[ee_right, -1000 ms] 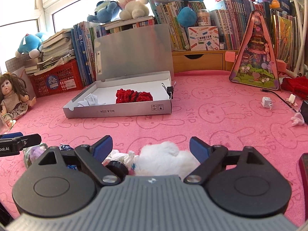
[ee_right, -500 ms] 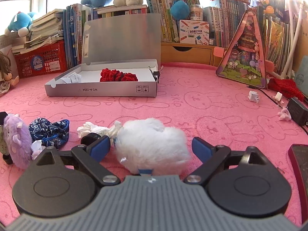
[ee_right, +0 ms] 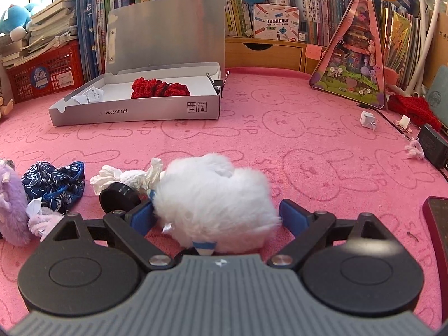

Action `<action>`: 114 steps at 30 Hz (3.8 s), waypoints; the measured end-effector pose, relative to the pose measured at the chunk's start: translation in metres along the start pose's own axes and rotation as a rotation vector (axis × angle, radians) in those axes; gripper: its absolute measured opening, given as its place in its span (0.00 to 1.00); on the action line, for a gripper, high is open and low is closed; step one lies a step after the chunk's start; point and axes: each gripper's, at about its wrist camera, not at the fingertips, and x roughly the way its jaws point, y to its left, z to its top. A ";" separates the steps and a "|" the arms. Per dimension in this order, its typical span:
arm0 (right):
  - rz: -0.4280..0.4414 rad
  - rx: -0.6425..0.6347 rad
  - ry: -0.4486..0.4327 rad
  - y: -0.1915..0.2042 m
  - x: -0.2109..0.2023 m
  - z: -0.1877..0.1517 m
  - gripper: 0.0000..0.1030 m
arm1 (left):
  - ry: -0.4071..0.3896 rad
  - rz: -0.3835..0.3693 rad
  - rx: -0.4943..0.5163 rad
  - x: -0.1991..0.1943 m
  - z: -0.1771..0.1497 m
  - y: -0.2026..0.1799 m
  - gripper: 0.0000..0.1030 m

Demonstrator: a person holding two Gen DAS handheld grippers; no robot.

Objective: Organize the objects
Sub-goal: 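Grasp the green-checked dress with the left tool while the right tool grasps the white plush, then carry the dress and white plush into the box and release both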

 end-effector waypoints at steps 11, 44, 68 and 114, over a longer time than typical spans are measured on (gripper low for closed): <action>-0.008 -0.008 0.000 0.002 0.000 -0.001 0.93 | 0.009 -0.006 -0.002 0.017 0.001 -0.002 0.93; -0.001 -0.019 -0.011 0.003 -0.003 -0.001 0.89 | -0.018 0.045 -0.066 0.026 0.009 -0.010 0.92; 0.104 0.069 -0.091 -0.014 -0.022 -0.001 0.73 | -0.045 0.069 -0.109 0.006 0.018 -0.004 0.69; 0.160 0.053 -0.042 0.004 0.152 0.207 0.73 | -0.006 0.027 -0.022 0.241 0.214 -0.013 0.69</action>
